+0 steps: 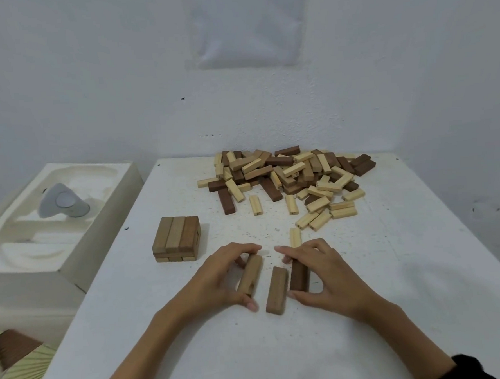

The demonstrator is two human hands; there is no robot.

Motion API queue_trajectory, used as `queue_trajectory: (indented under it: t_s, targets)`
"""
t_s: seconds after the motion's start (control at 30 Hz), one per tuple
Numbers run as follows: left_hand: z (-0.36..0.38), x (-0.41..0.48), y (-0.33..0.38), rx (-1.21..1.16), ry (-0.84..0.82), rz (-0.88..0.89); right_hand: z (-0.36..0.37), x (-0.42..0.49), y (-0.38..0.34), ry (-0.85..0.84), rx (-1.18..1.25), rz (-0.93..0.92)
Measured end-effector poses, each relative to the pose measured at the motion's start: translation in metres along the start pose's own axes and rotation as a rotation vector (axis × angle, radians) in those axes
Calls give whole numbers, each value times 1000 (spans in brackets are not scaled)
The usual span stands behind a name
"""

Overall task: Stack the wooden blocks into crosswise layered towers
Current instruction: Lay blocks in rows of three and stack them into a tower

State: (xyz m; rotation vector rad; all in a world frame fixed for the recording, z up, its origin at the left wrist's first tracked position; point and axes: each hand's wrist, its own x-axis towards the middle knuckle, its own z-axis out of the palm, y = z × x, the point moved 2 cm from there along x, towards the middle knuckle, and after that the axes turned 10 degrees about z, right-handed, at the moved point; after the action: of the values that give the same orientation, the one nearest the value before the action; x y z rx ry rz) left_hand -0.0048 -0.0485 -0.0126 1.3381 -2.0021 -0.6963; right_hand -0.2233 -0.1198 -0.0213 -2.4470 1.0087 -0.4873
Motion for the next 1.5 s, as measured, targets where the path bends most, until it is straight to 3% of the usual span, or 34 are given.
queue_trajectory:
  t_s: [0.33,0.47,0.83,1.07,1.23,1.5]
  targets:
    - [5,-1,5,-13,-40,47,-7,-10,1,18,186,60]
    - [8,0,6,10,-26,63,5,-19,-5,17,131,15]
    - [14,0,5,36,38,50,-4,-20,1,54,-26,191]
    - [15,-1,14,-10,11,58,-6,-31,1,-42,178,232]
    - [22,-1,24,104,52,58,-12,-26,8,-121,154,211]
    - [45,1,34,155,167,21,-5,-24,10,57,245,182]
